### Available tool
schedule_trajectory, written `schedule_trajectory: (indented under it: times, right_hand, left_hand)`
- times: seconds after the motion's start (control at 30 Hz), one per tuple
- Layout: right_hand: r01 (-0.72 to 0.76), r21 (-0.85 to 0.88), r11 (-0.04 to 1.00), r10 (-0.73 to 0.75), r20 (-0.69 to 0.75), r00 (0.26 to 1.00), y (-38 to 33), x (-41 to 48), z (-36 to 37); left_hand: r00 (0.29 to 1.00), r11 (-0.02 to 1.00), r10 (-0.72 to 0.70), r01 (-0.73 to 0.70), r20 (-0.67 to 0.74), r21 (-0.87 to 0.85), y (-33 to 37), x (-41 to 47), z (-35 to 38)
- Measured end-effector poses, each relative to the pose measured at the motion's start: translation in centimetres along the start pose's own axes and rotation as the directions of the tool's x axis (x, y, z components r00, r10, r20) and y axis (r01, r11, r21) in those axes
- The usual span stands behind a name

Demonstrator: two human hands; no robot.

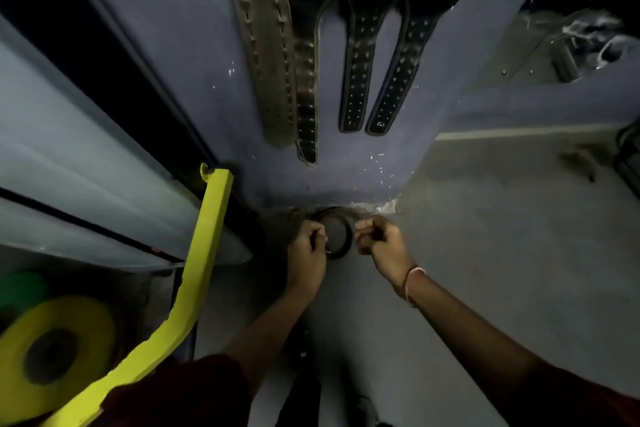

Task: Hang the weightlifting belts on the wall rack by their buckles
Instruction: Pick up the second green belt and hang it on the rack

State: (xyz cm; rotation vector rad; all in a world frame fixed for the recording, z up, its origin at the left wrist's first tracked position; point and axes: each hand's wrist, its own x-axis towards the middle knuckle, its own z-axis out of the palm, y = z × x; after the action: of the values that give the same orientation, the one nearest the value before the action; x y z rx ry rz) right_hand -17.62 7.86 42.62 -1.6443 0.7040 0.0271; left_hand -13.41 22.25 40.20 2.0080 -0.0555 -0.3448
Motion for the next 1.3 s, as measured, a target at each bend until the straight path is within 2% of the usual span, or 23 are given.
schedule_trajectory:
  times: [0.2, 0.3, 0.4, 0.53, 0.73, 0.97, 1.07, 1.23, 1.3]
  right_hand:
    - [-0.133, -0.056, 0.990, 0.134, 0.030, 0.990, 9.1, 9.6, 4.4]
    - [-0.254, -0.031, 0.967, 0.255, 0.044, 0.966, 16.2, 15.9, 7.1]
    - [-0.299, -0.117, 0.947, 0.307, 0.057, 0.950, 24.4, 22.2, 10.3]
    - [-0.253, -0.296, 0.921, 0.296, 0.109, 0.949, 36.0, 30.1, 14.1]
    - [-0.216, -0.360, 0.908, 0.276, 0.123, 0.953, 48.6, 40.0, 18.4]
    - [-0.143, -0.509, 0.849, 0.255, 0.158, 0.954, 56.1, 44.8, 20.6]
    - [-0.079, -0.582, 0.810, 0.222, 0.179, 0.958, 56.8, 44.9, 20.6]
    - [0.012, -0.634, 0.773, 0.130, 0.177, 0.976, 55.9, 42.9, 19.2]
    - [0.046, -0.678, 0.733, 0.112, 0.187, 0.976, 54.7, 41.6, 17.9]
  left_hand:
    - [0.993, 0.997, -0.034, 0.027, 0.111, 0.068, -8.9, 8.1, 2.9]
    - [0.986, 0.994, -0.077, 0.064, 0.149, 0.092, -15.5, 12.8, 6.5]
    - [0.967, 0.983, -0.171, 0.155, 0.188, 0.096, -23.3, 16.9, 10.8]
    - [0.925, 0.959, -0.285, 0.272, 0.252, 0.086, -34.1, 21.3, 16.2]
    - [0.934, 0.959, -0.267, 0.235, 0.236, 0.157, -47.6, 28.0, 22.9]
    - [0.925, 0.978, -0.168, 0.111, 0.341, 0.179, -56.5, 31.5, 27.5]
    - [0.917, 0.977, -0.161, 0.097, 0.365, 0.188, -57.0, 31.8, 28.0]
    - [0.915, 0.962, -0.068, -0.045, 0.398, 0.268, -56.7, 31.3, 27.7]
    - [0.899, 0.964, -0.066, -0.054, 0.432, 0.260, -55.1, 30.6, 27.3]
